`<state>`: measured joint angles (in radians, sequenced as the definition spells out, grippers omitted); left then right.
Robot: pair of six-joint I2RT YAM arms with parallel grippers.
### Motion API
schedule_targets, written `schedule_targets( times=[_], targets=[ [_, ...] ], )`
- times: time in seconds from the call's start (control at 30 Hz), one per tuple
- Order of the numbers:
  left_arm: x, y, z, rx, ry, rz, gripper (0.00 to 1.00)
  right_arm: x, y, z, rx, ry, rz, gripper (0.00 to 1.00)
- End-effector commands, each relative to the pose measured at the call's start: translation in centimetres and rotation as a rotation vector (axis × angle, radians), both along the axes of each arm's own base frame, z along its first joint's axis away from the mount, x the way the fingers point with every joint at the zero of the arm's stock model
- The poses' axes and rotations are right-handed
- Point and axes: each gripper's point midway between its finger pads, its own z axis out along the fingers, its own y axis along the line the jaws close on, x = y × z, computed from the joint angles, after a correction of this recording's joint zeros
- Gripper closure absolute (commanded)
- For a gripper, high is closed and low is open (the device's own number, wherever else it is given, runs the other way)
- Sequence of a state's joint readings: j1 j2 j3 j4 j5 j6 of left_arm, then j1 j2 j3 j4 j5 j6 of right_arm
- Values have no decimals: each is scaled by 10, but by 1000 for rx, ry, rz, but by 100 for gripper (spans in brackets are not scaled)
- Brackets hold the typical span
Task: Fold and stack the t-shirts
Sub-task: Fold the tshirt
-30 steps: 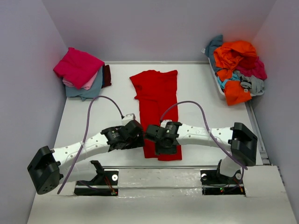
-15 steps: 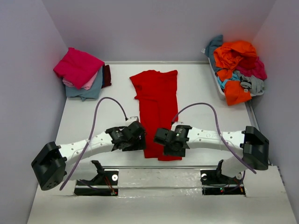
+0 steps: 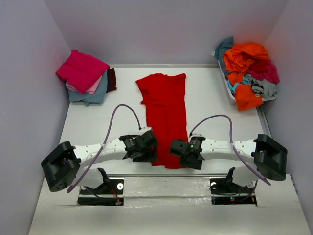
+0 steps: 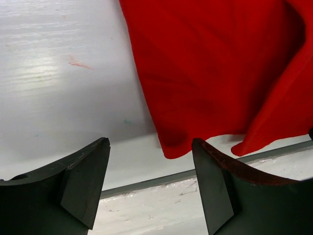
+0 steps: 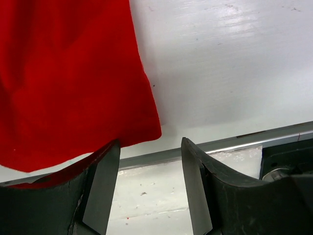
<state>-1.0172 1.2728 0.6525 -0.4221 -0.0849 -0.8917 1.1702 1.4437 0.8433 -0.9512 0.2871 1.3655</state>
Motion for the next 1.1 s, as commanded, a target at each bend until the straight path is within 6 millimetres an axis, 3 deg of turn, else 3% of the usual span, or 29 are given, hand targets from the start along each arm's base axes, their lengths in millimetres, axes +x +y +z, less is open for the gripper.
schedule_targets(
  times=[0.0, 0.3, 0.6, 0.83, 0.93, 1.07],
  targets=[
    [-3, -12, 0, -24, 1, -27, 21, 8, 9, -4, 52, -30, -41, 41],
    [-6, -15, -6, -32, 12, -13, 21, 15, 7, -20, 41, -47, -49, 41],
    [-9, -12, -15, -29, 27, 3, 21, 35, -1, -23, -19, -99, -70, 42],
    [-16, -9, -17, -48, 43, 31, 21, 37, -3, -30, -33, -104, -74, 46],
    [-20, -6, -19, -40, 41, 45, 23, 37, -1, -29, -25, -103, -74, 52],
    [-25, -3, -19, -26, 30, 63, 23, 37, 0, -19, -3, -115, -68, 53]
  ],
)
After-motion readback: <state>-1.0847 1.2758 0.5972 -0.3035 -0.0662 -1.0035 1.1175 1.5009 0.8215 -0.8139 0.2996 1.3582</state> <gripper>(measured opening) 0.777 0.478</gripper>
